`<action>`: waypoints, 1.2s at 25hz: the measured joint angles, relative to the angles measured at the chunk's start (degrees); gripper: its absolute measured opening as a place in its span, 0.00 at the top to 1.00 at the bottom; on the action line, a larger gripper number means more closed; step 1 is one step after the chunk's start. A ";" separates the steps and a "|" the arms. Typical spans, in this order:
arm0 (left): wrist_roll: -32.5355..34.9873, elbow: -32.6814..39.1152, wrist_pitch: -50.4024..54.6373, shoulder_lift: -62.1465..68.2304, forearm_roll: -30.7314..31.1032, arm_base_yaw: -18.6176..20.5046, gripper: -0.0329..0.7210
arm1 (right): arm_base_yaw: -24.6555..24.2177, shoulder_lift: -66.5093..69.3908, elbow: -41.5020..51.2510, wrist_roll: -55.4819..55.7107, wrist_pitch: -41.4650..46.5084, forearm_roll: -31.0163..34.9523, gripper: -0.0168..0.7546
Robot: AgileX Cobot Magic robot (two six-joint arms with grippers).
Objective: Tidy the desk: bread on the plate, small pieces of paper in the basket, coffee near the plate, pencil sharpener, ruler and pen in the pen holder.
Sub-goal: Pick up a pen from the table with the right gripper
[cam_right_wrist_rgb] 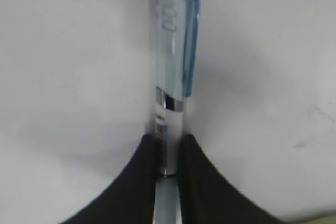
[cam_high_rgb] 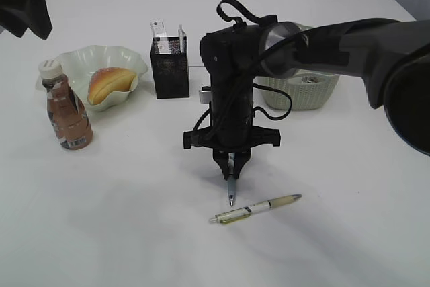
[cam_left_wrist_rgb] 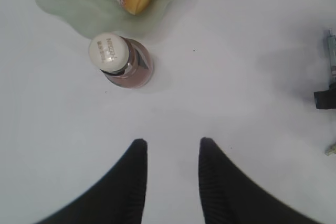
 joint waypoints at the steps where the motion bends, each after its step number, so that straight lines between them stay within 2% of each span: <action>1: 0.00 0.00 0.00 0.00 0.00 0.00 0.63 | 0.00 0.00 0.00 -0.56 0.00 0.11 0.90; 8: 0.00 0.00 0.00 0.00 0.00 0.00 0.63 | 0.10 0.00 0.00 -7.69 0.00 2.57 0.90; 18: 0.00 0.00 0.00 0.00 0.08 0.00 0.63 | 0.10 -3.71 0.10 -16.82 0.00 1.64 0.90; 30: 0.00 0.00 0.00 0.00 0.38 0.00 0.63 | 0.10 -13.03 2.91 -24.79 -8.88 1.42 0.90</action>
